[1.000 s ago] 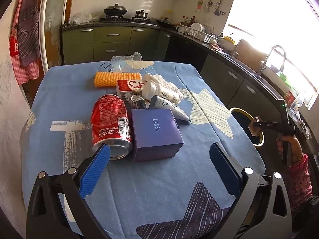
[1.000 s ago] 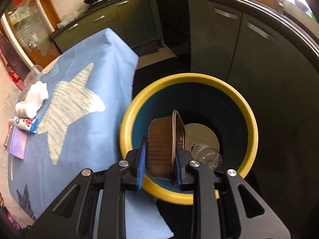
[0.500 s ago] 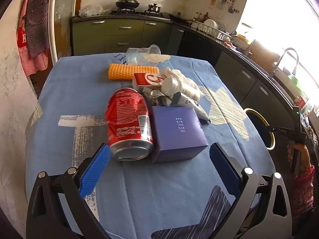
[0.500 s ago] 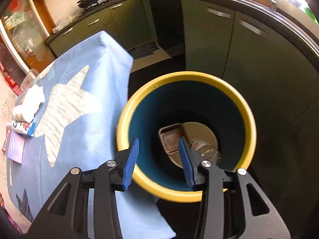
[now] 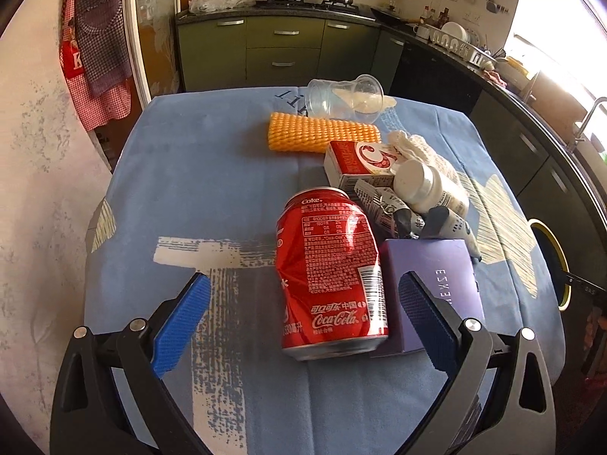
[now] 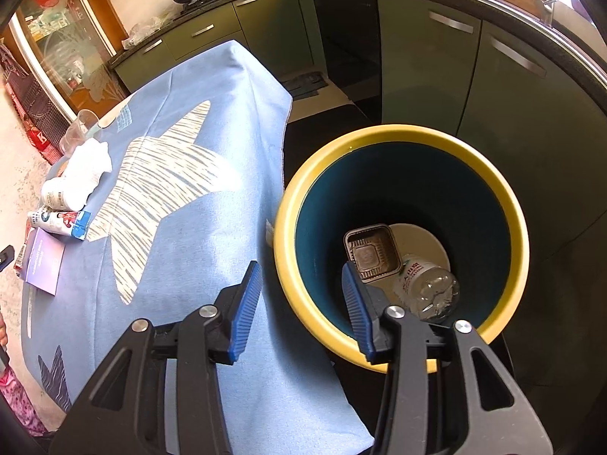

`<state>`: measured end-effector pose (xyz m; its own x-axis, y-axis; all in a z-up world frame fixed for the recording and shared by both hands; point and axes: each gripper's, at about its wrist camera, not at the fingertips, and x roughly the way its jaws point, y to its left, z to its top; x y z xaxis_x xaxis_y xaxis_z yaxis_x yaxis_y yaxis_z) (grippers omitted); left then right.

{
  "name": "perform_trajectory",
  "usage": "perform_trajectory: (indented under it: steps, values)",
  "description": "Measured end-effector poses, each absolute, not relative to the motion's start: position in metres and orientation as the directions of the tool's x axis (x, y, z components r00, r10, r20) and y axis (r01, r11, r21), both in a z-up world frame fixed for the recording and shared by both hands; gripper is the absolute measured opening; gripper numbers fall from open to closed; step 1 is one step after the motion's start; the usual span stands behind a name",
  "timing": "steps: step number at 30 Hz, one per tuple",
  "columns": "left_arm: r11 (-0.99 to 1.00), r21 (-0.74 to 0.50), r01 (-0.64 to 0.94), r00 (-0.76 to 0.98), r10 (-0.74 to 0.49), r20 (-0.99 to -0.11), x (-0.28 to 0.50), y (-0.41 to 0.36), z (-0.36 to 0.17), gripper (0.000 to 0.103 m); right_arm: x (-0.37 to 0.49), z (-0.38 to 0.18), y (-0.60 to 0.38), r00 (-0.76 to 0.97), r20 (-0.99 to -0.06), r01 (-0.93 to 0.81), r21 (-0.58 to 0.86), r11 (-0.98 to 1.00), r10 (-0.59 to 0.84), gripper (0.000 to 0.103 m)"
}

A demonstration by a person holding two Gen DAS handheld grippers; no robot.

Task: Collect trash
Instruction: 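Grasp the red Coca-Cola can with the left tool, then carry the Coca-Cola can over the bin and open the left tool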

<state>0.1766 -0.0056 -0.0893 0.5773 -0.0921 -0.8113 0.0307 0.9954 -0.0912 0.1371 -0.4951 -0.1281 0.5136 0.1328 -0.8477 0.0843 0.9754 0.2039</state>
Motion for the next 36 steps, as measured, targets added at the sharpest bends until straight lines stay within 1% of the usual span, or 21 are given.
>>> perform_trajectory:
  steps: [14, 19, 27, 28, 30, 36]
  values:
    - [0.996, -0.045, 0.074, 0.505, -0.076, -0.860, 0.205, -0.013, -0.114, 0.089, 0.144, -0.137, -0.492, 0.489, -0.860, 0.075, 0.208, 0.975, 0.146, 0.043]
    - [0.995, -0.017, 0.098, 0.489, -0.063, -0.870, 0.218, -0.014, -0.117, 0.089, 0.144, -0.138, -0.491, 0.484, -0.862, 0.070, 0.207, 0.976, 0.149, 0.043]
    - [0.992, -0.059, 0.112, 0.442, -0.103, -0.891, 0.243, -0.007, -0.133, 0.090, 0.147, -0.142, -0.485, 0.469, -0.870, 0.058, 0.204, 0.977, 0.154, 0.043]
    - [0.991, -0.077, 0.112, 0.438, -0.119, -0.891, 0.245, -0.005, -0.134, 0.087, 0.147, -0.142, -0.484, 0.468, -0.870, 0.057, 0.204, 0.977, 0.154, 0.043]
    - [0.988, -0.106, 0.108, 0.427, -0.142, -0.893, 0.247, -0.003, -0.137, 0.076, 0.148, -0.142, -0.483, 0.466, -0.871, 0.056, 0.203, 0.978, 0.154, 0.043]
    - [0.988, -0.107, 0.109, 0.455, -0.145, -0.879, 0.241, 0.004, -0.135, 0.074, 0.149, -0.143, -0.480, 0.463, -0.873, 0.050, 0.200, 0.979, 0.155, 0.043]
